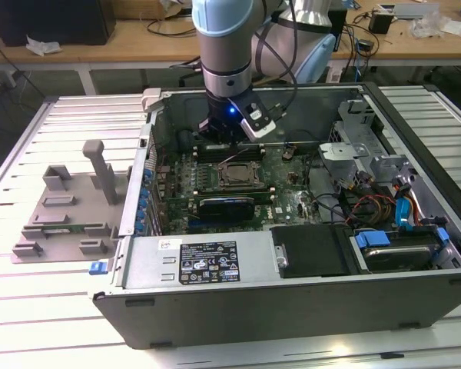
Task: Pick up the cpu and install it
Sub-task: 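Install the first cpu locking lever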
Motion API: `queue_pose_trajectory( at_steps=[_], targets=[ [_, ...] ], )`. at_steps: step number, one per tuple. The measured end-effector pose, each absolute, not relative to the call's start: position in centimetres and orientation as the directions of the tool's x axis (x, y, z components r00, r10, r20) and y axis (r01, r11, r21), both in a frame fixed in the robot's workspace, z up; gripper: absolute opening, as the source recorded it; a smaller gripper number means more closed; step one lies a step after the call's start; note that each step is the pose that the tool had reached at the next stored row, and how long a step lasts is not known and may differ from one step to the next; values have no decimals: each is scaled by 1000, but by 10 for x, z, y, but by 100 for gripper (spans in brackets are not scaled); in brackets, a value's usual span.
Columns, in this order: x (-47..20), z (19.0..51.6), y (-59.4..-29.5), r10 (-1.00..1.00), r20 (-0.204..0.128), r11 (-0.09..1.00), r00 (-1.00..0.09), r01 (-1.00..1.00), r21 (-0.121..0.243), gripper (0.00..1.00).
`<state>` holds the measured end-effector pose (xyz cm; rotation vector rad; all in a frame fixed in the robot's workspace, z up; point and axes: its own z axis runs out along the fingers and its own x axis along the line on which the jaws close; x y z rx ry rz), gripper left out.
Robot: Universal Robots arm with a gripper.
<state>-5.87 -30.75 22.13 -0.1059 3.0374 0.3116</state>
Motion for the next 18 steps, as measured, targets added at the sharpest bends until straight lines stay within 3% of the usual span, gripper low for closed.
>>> queue_pose_trajectory(
  at_steps=[18],
  targets=[
    [-59,214,-305,69,-103,981,-992,48,190,11]
  ],
)
